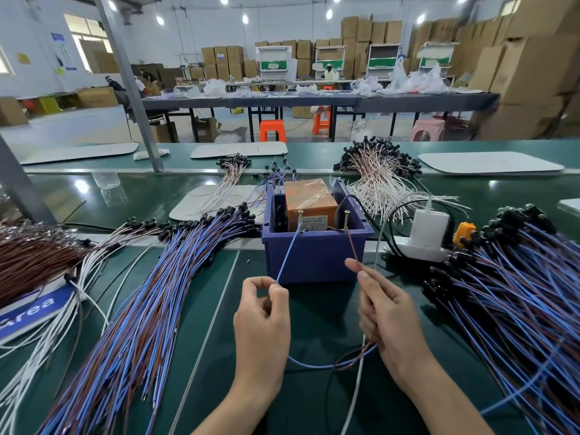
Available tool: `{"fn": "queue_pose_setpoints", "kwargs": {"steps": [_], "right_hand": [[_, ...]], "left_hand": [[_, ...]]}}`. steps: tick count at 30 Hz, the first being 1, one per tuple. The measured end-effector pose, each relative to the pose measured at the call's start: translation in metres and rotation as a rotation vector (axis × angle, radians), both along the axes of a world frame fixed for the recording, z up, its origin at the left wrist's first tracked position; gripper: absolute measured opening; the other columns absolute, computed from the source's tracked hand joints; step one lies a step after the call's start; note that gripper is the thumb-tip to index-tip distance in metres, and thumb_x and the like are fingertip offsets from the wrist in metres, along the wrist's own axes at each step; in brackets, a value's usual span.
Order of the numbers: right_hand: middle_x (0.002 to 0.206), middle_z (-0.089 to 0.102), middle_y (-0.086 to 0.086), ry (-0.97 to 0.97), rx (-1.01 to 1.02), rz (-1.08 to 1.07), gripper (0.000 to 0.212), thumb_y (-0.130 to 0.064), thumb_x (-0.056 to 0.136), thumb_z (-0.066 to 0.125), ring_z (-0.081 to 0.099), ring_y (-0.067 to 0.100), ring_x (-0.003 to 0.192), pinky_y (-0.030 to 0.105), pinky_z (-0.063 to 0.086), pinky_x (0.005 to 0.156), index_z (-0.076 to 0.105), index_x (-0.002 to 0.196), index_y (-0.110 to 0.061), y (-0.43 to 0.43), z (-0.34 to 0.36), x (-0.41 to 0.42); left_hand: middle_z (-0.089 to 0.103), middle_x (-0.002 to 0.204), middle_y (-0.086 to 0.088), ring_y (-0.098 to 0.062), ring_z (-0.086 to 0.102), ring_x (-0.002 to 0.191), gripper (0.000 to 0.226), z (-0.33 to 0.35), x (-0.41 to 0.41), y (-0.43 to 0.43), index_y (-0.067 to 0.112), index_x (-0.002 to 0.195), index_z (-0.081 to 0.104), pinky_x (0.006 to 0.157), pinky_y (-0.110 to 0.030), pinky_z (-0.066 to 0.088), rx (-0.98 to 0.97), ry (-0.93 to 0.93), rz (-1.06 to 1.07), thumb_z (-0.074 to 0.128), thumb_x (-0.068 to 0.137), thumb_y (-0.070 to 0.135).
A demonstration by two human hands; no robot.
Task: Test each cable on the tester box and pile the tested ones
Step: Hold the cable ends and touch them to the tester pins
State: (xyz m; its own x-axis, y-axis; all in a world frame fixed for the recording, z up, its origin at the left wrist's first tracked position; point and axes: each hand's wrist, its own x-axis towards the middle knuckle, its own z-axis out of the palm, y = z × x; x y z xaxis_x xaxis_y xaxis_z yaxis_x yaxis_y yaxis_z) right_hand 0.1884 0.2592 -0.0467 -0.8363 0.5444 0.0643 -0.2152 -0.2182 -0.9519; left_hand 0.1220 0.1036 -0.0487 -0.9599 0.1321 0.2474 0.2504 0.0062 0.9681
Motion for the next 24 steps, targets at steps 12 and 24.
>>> {"fn": "queue_pose_setpoints", "kwargs": {"steps": [12, 24], "right_hand": [[0.053, 0.026, -0.009, -0.034, -0.005, -0.003, 0.024, -0.029, 0.102, 0.055, 0.019, 0.007, 0.043, 0.017, 0.022, 0.037, 0.076, 0.113, -0.035, 0.0012, -0.0007, -0.0022], [0.054, 0.026, -0.008, -0.032, 0.0, 0.001, 0.024, -0.029, 0.101, 0.055, 0.02, 0.007, 0.044, 0.018, 0.022, 0.037, 0.076, 0.112, -0.035, 0.0004, 0.0011, -0.0016]], "left_hand": [[0.039, 0.055, 0.0, -0.021, 0.035, 0.052, 0.009, -0.0016, 0.0004, -0.0006, 0.024, 0.088, 0.052, 0.049, -0.04, 0.034, -0.001, -0.033, 0.007, 0.047, 0.096, 0.022], [0.039, 0.055, 0.0, -0.021, 0.035, 0.052, 0.009, -0.0014, 0.0, -0.0006, 0.022, 0.09, 0.052, 0.048, -0.039, 0.034, -0.003, -0.046, 0.0, 0.047, 0.097, 0.02]]}}
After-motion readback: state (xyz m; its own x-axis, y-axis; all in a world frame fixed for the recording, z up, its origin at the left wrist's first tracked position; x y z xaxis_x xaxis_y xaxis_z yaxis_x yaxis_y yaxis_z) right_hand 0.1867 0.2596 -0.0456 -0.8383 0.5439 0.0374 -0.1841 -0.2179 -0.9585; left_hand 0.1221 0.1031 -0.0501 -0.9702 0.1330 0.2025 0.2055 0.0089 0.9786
